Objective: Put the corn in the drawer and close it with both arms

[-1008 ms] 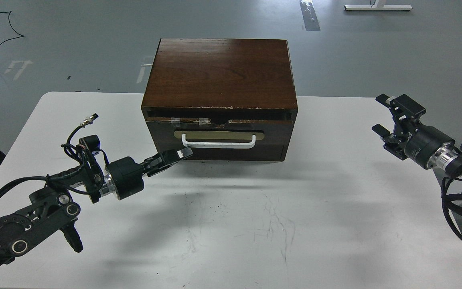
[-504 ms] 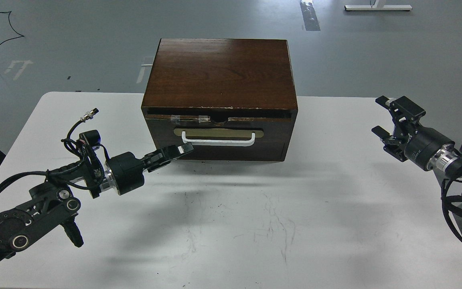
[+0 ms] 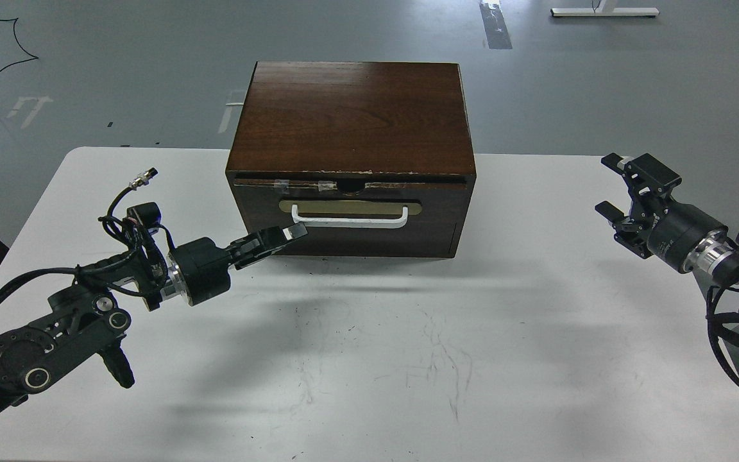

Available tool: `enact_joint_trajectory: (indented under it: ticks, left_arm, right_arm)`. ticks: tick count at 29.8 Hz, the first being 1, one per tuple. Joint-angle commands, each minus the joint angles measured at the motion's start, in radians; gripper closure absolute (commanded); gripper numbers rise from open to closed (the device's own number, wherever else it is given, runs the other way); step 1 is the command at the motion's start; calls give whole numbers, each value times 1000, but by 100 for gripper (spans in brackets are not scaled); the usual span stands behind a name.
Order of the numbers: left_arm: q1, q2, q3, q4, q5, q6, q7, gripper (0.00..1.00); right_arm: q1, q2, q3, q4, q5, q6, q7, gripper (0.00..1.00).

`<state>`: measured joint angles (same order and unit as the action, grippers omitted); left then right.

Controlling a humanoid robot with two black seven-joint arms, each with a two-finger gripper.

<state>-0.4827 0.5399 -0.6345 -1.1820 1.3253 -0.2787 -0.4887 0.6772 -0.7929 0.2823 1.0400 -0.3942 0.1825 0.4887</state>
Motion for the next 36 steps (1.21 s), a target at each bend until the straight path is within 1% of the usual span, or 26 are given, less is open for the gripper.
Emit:
enact_joint_trajectory:
  ticks: [1, 8, 23, 28, 36]
  left_arm:
    - [-13, -9, 4, 19, 0, -1, 0, 100]
    - [-37, -34, 4, 58, 0, -16, 0, 100]
    - [-36, -24, 6, 44, -2, -50, 0, 100]
    - [-30, 12, 6, 27, -1, -99, 0, 100]
    - [25, 118, 3, -102, -1, -195, 0, 100]
  right_arm:
    - [-5, 0, 1, 0, 0, 0, 0, 0]
    - [-10, 0, 3, -1, 0, 0, 0, 0]
    - [-11, 1, 3, 2, 0, 0, 0, 0]
    - [-11, 1, 3, 5, 0, -3, 0, 0]
    - [-13, 1, 3, 5, 0, -3, 0, 0]
